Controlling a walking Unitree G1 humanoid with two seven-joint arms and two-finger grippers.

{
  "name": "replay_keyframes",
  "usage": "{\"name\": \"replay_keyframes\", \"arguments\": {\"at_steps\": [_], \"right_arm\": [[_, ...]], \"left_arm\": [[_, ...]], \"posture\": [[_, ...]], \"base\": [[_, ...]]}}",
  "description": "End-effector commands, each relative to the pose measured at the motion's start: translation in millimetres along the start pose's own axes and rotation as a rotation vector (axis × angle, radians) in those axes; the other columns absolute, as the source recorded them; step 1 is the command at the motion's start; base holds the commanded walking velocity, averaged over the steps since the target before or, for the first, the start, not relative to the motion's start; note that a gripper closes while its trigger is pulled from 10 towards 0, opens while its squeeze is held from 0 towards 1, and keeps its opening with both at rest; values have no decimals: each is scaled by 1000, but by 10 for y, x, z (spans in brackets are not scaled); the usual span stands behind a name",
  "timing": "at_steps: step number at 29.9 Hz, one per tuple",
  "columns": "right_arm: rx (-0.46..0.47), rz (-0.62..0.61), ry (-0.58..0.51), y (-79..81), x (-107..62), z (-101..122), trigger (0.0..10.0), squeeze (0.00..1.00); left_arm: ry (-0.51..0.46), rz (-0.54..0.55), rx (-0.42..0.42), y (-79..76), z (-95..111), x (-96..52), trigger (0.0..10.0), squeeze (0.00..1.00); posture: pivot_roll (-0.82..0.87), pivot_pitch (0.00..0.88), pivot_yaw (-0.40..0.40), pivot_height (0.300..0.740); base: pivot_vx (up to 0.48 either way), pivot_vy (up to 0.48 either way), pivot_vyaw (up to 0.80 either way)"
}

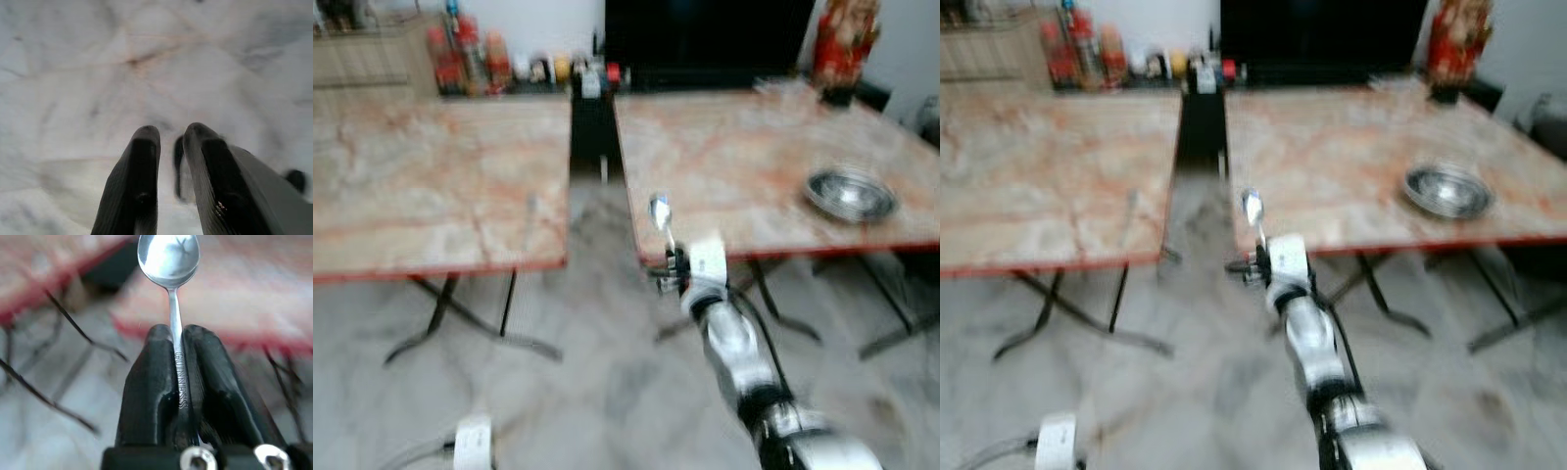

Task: Setting the table

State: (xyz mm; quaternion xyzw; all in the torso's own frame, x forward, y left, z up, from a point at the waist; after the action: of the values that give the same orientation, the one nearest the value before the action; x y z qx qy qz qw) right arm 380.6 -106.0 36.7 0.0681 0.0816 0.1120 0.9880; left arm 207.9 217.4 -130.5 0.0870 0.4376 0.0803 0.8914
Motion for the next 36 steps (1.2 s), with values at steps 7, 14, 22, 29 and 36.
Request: {"name": "replay_keyframes", "arguments": {"at_steps": [7,14,22,29,36], "right_arm": [[-1,9,105,-4,-111,-292,10000,0],[39,-97,334,-257,-456,-888,10000,0],[69,-230,552,-498,-887,-1384,10000,0],[106,-295,662,-568,-1151,-1627,10000,0],[108,-321,693,-596,-1260,-1709,10000,0]], "left_arm": [[6,4,9,38,-14,1,10000,0],[2,-9,-19,14,-16,-2,10000,0],[7,-8,-12,26,-12,3,10000,0],[5,-9,-10,22,9,9,10000,0],[8,-13,-6,9,9,9,10000,0]], "posture": [[-2,0,-5,709],[2,0,0,709],[-2,0,10,709],[6,0,11,709],[-1,0,12,709]], "base": [[0,-83,0],[0,0,0],[188,0,0],[437,0,0],[462,0,0]]}}
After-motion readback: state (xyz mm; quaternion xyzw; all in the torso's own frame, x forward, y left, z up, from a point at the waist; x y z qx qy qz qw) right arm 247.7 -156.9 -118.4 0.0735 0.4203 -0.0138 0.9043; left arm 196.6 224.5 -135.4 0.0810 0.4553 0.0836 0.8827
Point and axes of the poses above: a point about 5 cm out from each wrist's last joint towards the gripper, its own x axis pointing out of the wrist towards the gripper, its own z axis along the axis of the wrist's last joint, y = z × x, the point moved 6 cm from there along x, pointing out of the wrist towards the gripper, and after that the axes turned 11 degrees about x, right-handed, at the moved point
